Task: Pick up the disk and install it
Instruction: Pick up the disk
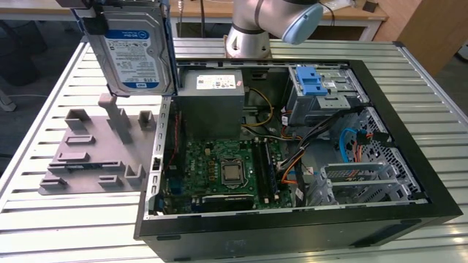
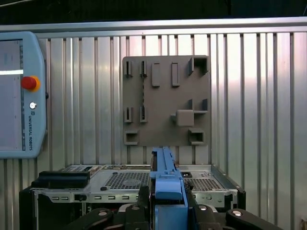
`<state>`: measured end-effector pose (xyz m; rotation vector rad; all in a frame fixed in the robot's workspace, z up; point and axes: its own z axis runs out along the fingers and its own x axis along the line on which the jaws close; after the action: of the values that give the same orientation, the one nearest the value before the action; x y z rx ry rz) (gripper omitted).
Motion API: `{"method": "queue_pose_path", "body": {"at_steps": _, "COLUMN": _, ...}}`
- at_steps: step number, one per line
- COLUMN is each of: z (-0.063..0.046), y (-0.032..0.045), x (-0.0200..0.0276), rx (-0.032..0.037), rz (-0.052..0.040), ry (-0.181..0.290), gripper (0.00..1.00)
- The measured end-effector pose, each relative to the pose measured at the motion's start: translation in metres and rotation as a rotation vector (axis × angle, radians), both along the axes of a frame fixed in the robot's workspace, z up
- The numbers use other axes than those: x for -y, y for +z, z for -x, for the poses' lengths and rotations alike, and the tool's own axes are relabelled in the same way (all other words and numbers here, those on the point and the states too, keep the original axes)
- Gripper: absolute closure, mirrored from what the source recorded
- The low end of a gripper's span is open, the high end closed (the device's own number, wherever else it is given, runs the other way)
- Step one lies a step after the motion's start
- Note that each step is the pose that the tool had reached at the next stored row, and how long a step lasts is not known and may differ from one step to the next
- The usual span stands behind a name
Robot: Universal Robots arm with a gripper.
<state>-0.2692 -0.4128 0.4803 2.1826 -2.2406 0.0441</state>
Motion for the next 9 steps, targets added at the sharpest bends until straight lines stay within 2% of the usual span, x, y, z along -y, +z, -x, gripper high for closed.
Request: {"method": "queue_pose_path", "body": {"at_steps": 9, "z": -0.0082, "y": -0.0001, "x": 0.0, "rx": 0.0, "rz": -0.0001, "ry": 0.0, "gripper": 0.64}}
